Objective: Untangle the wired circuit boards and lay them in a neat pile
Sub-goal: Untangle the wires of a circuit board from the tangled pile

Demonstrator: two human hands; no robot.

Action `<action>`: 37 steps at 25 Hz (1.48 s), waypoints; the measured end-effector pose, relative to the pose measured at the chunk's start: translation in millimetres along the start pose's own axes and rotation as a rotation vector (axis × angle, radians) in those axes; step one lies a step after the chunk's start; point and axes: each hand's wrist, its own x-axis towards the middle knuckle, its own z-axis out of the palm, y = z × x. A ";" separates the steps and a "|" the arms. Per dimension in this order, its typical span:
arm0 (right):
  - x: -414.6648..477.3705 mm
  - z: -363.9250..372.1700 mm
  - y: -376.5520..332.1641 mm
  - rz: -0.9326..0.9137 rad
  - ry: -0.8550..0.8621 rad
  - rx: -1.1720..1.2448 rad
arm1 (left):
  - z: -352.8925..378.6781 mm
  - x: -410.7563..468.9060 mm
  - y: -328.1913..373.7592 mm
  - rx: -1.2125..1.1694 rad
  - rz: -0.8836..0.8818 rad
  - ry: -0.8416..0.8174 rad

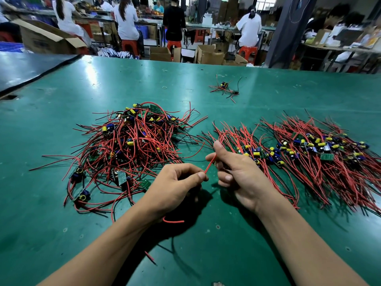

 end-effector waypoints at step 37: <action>5.2 -12.3 -7.0 -0.209 0.303 -0.142 | -3.1 1.6 -2.1 0.018 -0.026 -0.093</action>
